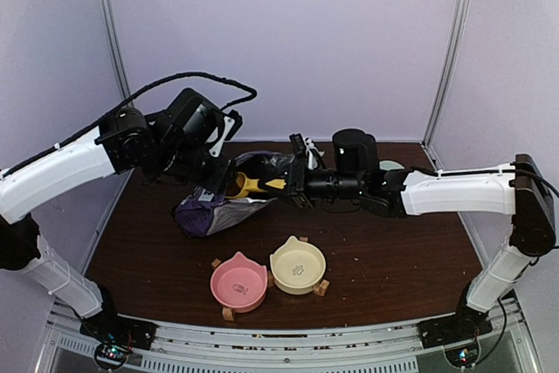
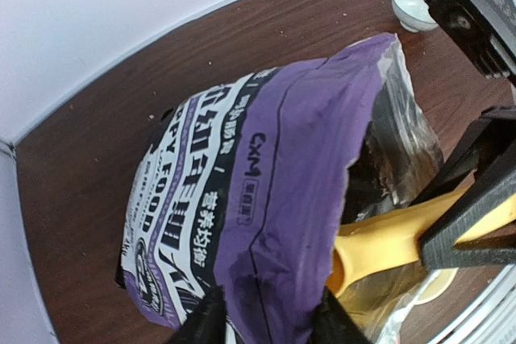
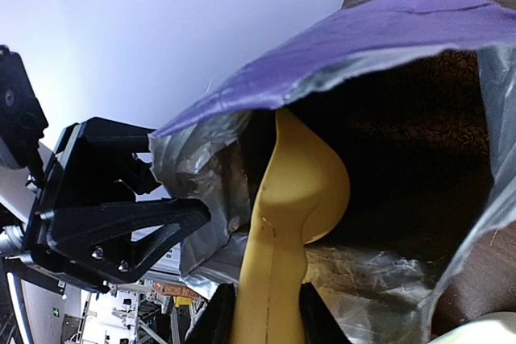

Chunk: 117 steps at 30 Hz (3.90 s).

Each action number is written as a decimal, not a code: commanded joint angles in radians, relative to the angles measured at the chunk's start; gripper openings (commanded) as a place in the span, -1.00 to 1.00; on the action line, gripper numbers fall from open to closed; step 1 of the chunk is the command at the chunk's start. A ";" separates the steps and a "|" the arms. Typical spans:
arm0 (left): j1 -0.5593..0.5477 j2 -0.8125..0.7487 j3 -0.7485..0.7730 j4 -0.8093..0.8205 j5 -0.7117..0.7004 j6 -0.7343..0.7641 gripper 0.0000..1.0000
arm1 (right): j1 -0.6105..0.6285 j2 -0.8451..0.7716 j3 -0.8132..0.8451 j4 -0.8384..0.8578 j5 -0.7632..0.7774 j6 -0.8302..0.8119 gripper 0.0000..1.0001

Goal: Serve the pet food

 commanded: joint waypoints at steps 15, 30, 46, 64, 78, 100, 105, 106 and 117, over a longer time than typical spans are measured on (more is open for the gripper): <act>0.010 -0.016 0.083 0.009 -0.144 -0.014 -1.00 | -0.083 -0.168 -0.222 0.263 -0.010 0.191 -0.76; 0.027 -0.006 0.104 0.039 -0.108 0.003 -1.00 | -0.111 -0.327 -0.301 0.245 0.036 0.207 -0.76; 0.087 0.033 0.154 0.031 -0.045 0.010 -1.00 | -0.112 -0.475 -0.345 0.187 0.016 0.217 -0.76; 0.189 -0.111 -0.049 0.162 0.106 -0.054 -1.00 | -0.094 -0.900 -0.624 -0.233 0.005 0.094 -0.75; 0.207 -0.134 -0.079 0.189 0.170 -0.065 -1.00 | -0.092 -0.941 -0.764 -0.309 0.023 0.038 -0.75; 0.213 -0.143 -0.110 0.193 0.189 -0.071 -1.00 | -0.094 -0.833 -0.615 -0.504 0.029 -0.086 -0.75; 0.212 -0.150 -0.110 0.194 0.192 -0.059 -1.00 | -0.093 -0.817 -0.575 -0.549 0.037 -0.109 -0.75; 0.213 -0.153 -0.111 0.194 0.192 -0.058 -1.00 | -0.093 -0.816 -0.571 -0.553 0.038 -0.109 -0.75; 0.219 -0.167 -0.126 0.195 0.194 -0.058 -1.00 | -0.092 -0.811 -0.533 -0.614 0.054 -0.137 -0.75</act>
